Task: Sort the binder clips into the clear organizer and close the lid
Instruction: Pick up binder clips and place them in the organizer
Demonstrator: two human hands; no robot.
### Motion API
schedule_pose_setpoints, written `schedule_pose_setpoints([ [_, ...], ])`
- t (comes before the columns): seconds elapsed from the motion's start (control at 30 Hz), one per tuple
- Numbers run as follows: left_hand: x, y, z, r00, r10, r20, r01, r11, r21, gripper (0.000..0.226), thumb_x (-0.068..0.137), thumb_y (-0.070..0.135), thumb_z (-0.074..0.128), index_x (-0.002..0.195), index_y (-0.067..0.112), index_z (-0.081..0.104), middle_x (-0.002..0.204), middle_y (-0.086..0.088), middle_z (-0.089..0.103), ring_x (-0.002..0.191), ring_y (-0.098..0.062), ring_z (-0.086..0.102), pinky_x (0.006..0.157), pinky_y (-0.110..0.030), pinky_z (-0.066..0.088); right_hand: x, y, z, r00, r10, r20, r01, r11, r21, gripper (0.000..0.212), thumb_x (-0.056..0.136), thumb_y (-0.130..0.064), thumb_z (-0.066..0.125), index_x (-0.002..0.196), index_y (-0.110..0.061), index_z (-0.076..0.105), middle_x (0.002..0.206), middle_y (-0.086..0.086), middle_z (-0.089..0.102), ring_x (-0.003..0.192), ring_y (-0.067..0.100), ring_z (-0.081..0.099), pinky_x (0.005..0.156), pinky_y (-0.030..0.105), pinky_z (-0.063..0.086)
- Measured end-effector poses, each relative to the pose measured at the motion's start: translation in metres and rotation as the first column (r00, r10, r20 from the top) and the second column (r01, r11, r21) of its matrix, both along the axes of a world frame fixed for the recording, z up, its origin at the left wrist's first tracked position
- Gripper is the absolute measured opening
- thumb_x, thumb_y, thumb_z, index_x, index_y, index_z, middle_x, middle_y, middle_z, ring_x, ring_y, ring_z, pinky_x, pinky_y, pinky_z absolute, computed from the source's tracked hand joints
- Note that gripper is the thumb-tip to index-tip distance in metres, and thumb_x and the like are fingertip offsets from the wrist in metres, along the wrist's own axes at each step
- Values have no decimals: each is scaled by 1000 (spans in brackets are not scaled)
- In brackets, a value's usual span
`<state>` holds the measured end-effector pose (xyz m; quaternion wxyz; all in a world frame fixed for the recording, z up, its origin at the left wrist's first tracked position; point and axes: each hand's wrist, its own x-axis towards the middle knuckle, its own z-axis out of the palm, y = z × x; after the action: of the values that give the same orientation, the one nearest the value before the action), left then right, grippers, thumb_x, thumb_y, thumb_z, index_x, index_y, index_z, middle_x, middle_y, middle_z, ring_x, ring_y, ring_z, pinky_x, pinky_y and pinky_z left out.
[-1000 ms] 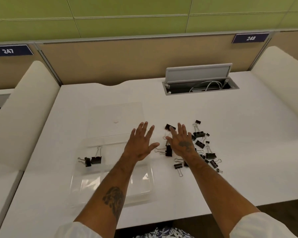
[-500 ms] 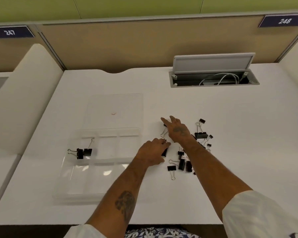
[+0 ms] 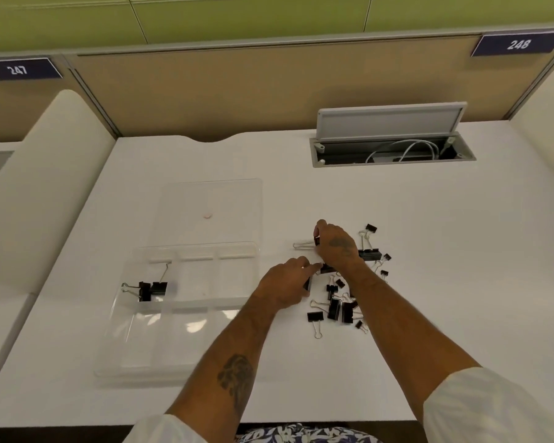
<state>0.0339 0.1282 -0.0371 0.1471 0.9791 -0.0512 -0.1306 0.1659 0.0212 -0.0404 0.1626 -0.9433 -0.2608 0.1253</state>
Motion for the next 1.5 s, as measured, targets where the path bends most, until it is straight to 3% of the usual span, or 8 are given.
schedule_pose_setpoints([
  [0.2, 0, 17, 17, 952, 294, 86, -225, 861, -456, 53, 86, 21, 70, 136, 20, 52, 127, 1, 41, 101, -17, 57, 90, -28, 49, 2, -7, 16, 862, -218, -458, 413, 826, 384, 40, 83, -20, 72, 121, -22, 58, 98, 7, 68, 83, 21, 67, 63, 27, 50],
  [0.4, -13, 59, 64, 704, 710, -32, -430, 389, -815, 42, 77, 21, 80, 114, 21, 61, 111, 2, 60, 92, -12, 67, 73, -13, 50, -24, 19, 43, 699, -188, -690, 633, 613, 473, 18, 92, -18, 63, 107, -7, 65, 103, 9, 73, 82, 18, 72, 71, 30, 53],
  [0.53, -37, 97, 74, 561, 812, -159, -447, 135, -884, 27, 82, 33, 73, 93, 12, 62, 96, -5, 68, 87, -18, 70, 79, -27, 55, -53, 49, 56, 691, -177, -701, 643, 593, 485, 17, 92, -18, 61, 105, -8, 66, 98, 5, 73, 80, 15, 71, 70, 29, 51],
  [0.63, -66, 128, 78, 487, 866, -113, -493, 166, -854, 16, 84, 17, 71, 93, 12, 59, 97, -2, 65, 86, -14, 63, 66, -17, 47, -78, 78, 59, 701, -172, -692, 630, 604, 488, 17, 89, -19, 64, 103, -9, 68, 97, 4, 74, 80, 15, 71, 67, 28, 49],
  [0.77, -115, 175, 80, 467, 877, -112, -507, 162, -846, 26, 85, 8, 69, 108, 13, 58, 85, 5, 55, 62, 3, 58, 50, -5, 40, -115, 125, 61, 714, -153, -683, 605, 626, 492, 17, 87, -20, 67, 100, -10, 70, 95, 4, 74, 77, 14, 69, 66, 28, 48],
  [0.9, -157, 221, 72, 470, 870, -150, -538, 148, -830, 13, 89, 14, 64, 100, 18, 69, 81, 6, 63, 76, -11, 60, 59, -10, 44, -151, 166, 58, 727, -108, -679, 567, 651, 504, 18, 86, -20, 70, 100, -9, 70, 93, 5, 73, 75, 14, 68, 64, 27, 48],
  [1.13, -206, 270, 66, 442, 879, -177, -550, 110, -828, 6, 86, 19, 70, 92, 20, 73, 89, 4, 73, 88, -7, 65, 75, -15, 44, -196, 209, 54, 739, -70, -671, 530, 675, 514, 16, 86, -19, 72, 98, -9, 70, 95, 8, 74, 75, 16, 70, 68, 28, 53],
  [1.5, -201, 267, 48, 552, 834, -22, -689, 441, -574, 13, 76, 34, 80, 70, 27, 70, 76, 8, 71, 77, -11, 67, 75, -30, 54, -215, 211, 52, 766, -131, -630, 494, 748, 444, 17, 83, -21, 73, 94, -8, 73, 92, 11, 74, 72, 14, 69, 61, 26, 47],
])
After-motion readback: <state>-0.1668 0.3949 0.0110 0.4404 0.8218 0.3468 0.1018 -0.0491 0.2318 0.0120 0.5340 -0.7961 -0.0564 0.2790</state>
